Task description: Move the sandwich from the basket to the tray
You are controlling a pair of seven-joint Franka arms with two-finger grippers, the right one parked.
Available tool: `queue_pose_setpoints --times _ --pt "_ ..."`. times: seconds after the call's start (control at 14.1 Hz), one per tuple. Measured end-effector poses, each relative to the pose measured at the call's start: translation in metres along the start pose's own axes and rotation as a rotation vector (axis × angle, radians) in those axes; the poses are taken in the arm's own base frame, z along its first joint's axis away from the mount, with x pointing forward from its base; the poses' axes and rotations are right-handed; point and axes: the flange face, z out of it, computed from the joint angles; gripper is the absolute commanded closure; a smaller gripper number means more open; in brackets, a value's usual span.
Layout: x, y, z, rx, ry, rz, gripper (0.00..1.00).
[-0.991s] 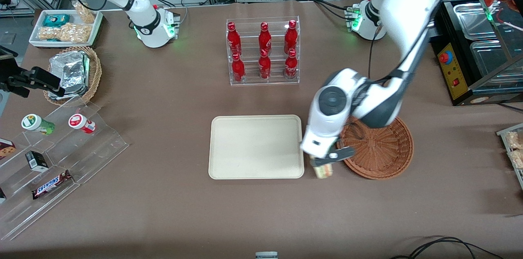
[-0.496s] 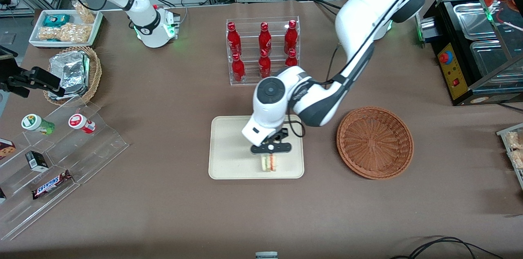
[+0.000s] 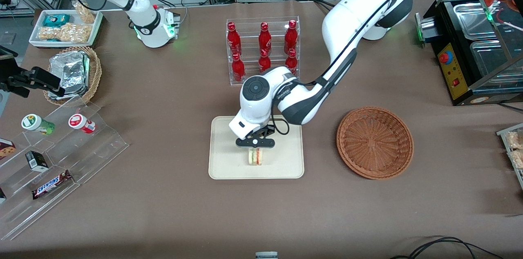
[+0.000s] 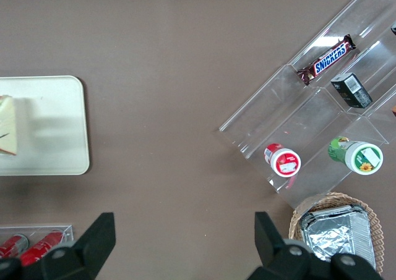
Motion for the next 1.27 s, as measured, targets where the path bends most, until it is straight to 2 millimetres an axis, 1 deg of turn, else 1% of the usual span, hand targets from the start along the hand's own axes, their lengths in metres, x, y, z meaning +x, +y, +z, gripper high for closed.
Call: queue_pose_setpoints --times 0.07,0.14,0.21,0.28,0.35,0.42,0.5,0.57,0.64,0.71,0.85,0.92,0.99,1.06,1.13,1.27 --pt "-0.001 0.000 0.010 -0.006 -0.003 0.003 0.40" --pt "-0.002 0.000 0.016 -0.008 -0.007 0.002 0.00" --pt "-0.002 0.000 0.018 -0.009 -0.008 -0.007 0.00" --pt "-0.001 0.000 0.016 -0.012 -0.004 -0.024 0.00" --pt "0.002 0.001 0.010 -0.017 0.003 -0.038 0.00" --pt "0.005 0.001 0.000 -0.017 0.010 -0.048 0.00" --pt "0.009 -0.001 -0.015 -0.004 0.012 -0.058 0.00" --pt "0.014 -0.005 -0.037 0.014 0.016 -0.069 0.00" --pt "0.020 -0.012 -0.064 0.031 0.026 -0.080 0.00" --pt "0.026 -0.020 -0.096 0.049 0.037 -0.093 0.00" --pt "0.031 -0.042 -0.157 0.097 0.050 -0.125 0.00" --pt "0.034 -0.055 -0.181 0.111 0.050 -0.148 0.00" --pt "0.038 -0.071 -0.197 0.116 0.036 -0.181 0.00" --pt "0.044 -0.094 -0.206 0.110 0.013 -0.222 0.00" --pt "0.052 -0.118 -0.208 0.110 -0.008 -0.257 0.00" --pt "0.062 -0.166 -0.200 0.146 -0.040 -0.314 0.00"
